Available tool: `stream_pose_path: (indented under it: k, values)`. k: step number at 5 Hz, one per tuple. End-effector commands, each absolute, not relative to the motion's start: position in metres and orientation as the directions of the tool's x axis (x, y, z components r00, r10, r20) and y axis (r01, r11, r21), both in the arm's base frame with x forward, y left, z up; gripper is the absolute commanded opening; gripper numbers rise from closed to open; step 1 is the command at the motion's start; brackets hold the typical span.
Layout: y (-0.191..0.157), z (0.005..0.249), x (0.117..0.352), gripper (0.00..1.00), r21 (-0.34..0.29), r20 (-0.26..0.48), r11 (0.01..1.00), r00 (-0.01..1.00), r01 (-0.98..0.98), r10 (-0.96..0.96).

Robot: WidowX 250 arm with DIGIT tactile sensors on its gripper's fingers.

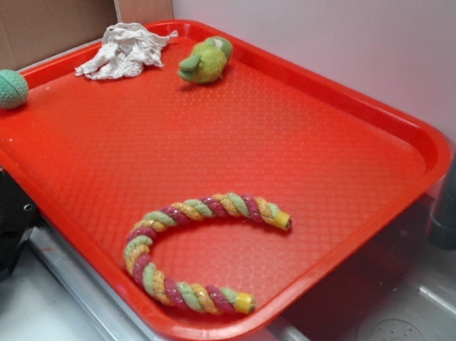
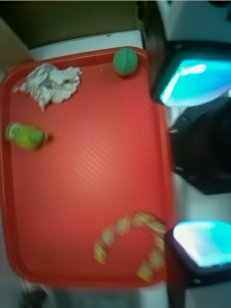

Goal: Grab the white paper.

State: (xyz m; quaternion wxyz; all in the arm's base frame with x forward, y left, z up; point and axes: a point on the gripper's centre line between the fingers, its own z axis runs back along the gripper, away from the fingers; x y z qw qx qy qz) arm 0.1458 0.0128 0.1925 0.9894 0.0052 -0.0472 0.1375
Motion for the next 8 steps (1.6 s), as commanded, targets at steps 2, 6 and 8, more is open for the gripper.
stream_pose_path:
  k: [2, 6, 8]
  values:
    - [0.112, 0.135, 0.199, 1.0, -0.076, 0.298, 0.579, 0.536, -0.812, 0.79]
    - [0.149, 0.076, 0.261, 1.0, 0.026, 0.29, 0.495, 0.48, -0.868, 0.828]
    - [0.154, 0.058, 0.272, 1.0, 0.02, 0.265, 0.523, 0.509, -0.852, 0.819]
